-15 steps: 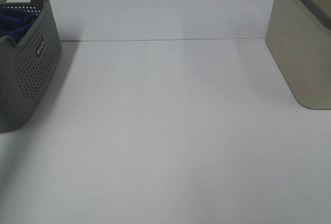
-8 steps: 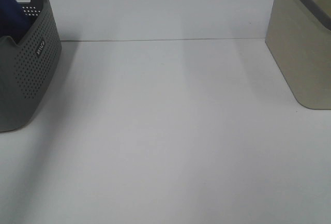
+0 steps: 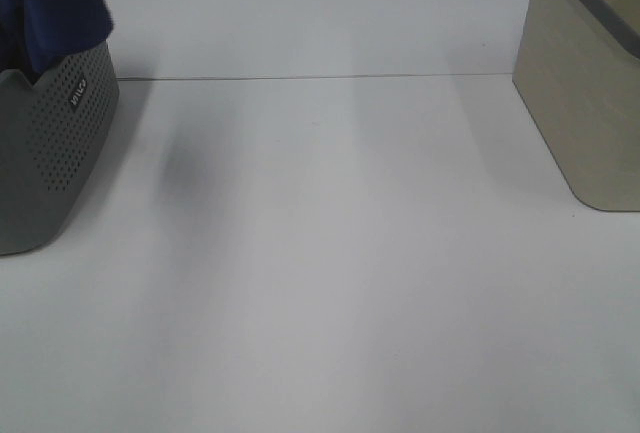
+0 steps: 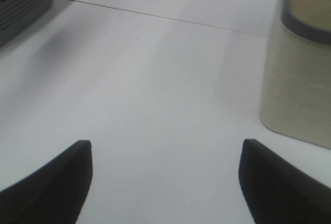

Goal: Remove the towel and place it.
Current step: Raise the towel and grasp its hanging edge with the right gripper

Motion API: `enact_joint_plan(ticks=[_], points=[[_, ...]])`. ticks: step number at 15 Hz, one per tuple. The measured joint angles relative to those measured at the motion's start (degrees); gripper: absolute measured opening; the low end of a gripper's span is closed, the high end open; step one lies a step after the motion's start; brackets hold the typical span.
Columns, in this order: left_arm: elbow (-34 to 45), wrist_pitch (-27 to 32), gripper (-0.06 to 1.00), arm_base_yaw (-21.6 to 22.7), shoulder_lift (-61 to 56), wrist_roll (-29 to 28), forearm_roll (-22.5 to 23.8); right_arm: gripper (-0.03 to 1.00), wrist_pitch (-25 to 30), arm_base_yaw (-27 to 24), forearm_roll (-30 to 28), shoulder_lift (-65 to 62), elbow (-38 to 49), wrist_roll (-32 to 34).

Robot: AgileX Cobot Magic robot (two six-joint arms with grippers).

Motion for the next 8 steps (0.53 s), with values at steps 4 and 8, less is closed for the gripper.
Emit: enact_joint_plan(ticks=[4,8], points=[[0.0,-0.2,0.00,-10.4,0.0,-0.3,-0.7,0.76,-4.6,0.0,25.4,18.5,-0.1,-30.5],[0.0,0.9,0.00,-18.8,0.0,-0.3,-5.7,0.76,-3.4,0.0,59.9,44.1,-0.1,-74.1]])
